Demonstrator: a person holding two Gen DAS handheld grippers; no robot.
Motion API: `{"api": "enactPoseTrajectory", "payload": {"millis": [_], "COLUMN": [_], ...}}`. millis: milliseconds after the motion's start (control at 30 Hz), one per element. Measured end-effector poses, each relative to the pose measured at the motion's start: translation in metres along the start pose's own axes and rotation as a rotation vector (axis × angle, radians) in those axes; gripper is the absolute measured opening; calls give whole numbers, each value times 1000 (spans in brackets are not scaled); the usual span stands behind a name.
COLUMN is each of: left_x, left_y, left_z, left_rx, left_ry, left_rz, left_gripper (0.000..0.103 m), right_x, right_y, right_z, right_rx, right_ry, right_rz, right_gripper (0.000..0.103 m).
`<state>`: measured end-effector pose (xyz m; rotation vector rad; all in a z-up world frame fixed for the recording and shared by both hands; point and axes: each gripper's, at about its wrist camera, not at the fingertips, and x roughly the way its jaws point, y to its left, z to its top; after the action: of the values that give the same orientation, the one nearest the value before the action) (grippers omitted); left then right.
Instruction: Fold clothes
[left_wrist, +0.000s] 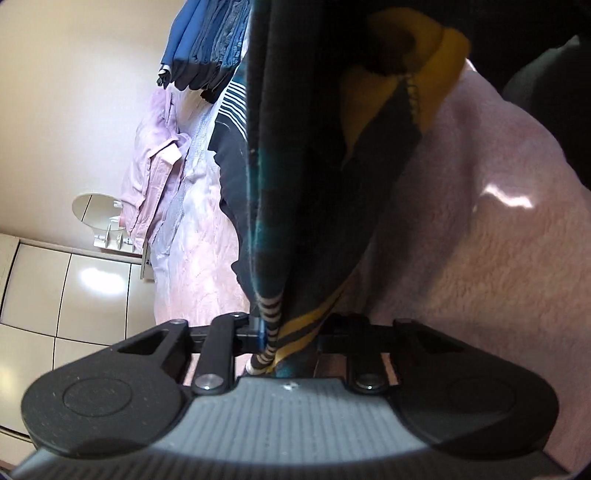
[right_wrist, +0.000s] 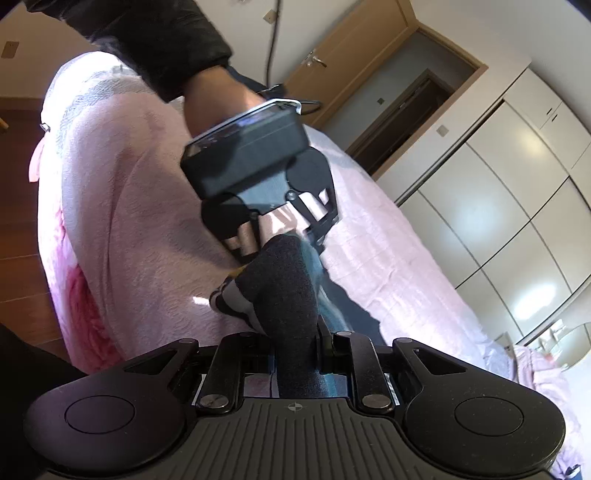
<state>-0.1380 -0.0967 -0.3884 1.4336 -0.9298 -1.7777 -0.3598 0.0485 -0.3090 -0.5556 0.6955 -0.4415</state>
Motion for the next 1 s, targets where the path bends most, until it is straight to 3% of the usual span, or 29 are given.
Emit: {"api": "enactPoseTrajectory", "payload": {"millis": [200,333,467,567,700,833,1000], "left_x": [-48,-72,-68,-54,-19,48,166], "left_y": [1,-6,32,81,147,189,183], "left_z": [-12,-11,4,23,63,113,163], "left_rx": [-63,-57,-94,-107,-48,15,13], "left_ry": [27,78,84,67,31,-10,-59], "left_rz": [-21,-57,-45,-55,-62,-99,-197], "left_gripper": [15,15,16,18,22,25,33], "right_x": [-15,-29,-34,-49,-71,-86,-83], "right_y": [3,26,17,-27,-91,-141,-177], "right_z": [16,25,18,6,-27,-79,-179], "right_rx": [32,34,105,303,565,805,1175], "right_ry": [-30,-80,-121,-192,-276,-333,-334], "right_rz": [41,129,163,130,62,-6,-67], "right_gripper": [16,15,15,15,15,15,15]}}
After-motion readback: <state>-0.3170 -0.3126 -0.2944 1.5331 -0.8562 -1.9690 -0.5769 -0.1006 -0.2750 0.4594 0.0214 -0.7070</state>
